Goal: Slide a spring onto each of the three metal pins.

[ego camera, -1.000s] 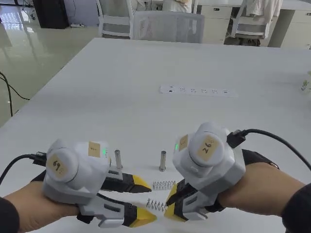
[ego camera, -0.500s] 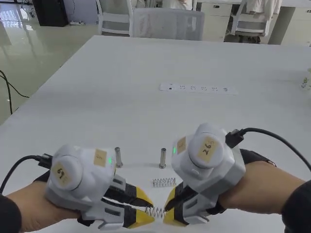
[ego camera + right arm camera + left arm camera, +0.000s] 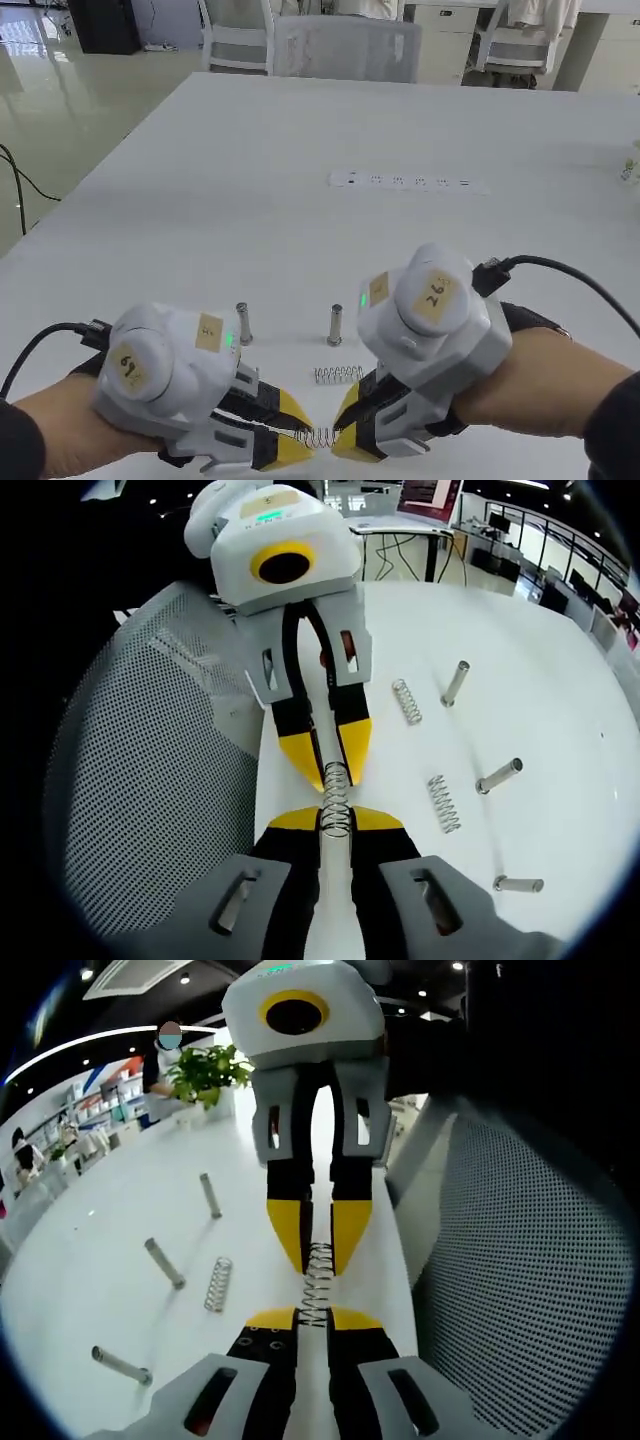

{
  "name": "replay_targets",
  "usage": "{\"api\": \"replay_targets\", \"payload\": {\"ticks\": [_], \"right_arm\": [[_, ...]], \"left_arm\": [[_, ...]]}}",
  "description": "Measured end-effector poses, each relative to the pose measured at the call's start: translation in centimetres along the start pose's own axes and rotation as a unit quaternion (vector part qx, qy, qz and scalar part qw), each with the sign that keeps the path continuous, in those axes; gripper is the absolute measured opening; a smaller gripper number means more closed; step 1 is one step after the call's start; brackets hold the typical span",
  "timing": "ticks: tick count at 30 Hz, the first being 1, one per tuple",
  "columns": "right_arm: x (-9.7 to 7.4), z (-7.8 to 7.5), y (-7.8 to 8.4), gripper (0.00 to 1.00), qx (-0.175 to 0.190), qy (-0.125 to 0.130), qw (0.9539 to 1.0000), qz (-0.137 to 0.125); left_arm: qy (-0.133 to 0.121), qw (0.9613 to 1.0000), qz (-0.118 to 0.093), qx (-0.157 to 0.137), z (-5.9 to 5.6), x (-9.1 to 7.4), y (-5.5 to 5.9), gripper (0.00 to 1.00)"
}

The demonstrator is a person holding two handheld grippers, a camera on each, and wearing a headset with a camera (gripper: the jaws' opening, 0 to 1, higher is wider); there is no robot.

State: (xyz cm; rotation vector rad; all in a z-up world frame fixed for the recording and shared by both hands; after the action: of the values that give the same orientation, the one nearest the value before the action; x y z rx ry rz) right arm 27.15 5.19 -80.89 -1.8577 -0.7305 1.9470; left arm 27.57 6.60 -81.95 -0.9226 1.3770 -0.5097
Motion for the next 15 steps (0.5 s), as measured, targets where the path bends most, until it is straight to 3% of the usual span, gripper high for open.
{"api": "replay_targets", "payload": {"ticks": [8,15], "right_arm": [[-0.3,-0.1,-0.8,0.07,0.0,0.007,0.9999,-0.014],[-0.8,-0.2,-2.1,0.07,0.006,0.009,0.9987,-0.049]], "left_arm": [[-0.004,1.0,0.0,0.002,0.1,-0.1,0.1,0.02],[-0.002,1.0,-0.002,-0.001,0.0,-0.1,0.1,0.02]]}}
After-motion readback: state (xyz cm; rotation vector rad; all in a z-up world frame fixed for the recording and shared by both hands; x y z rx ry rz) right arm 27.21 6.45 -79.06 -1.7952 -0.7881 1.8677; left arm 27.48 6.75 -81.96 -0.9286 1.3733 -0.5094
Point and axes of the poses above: the centre of the closed fingertips' face, and the gripper's own axes: x roughly forward along the fingers, z roughly to its left, y roughly out of its underside, the point moved 1 cm from there along -x, roughly backward along the fingers, and after that the axes turned 8 degrees about -x, right-handed, at the moved point
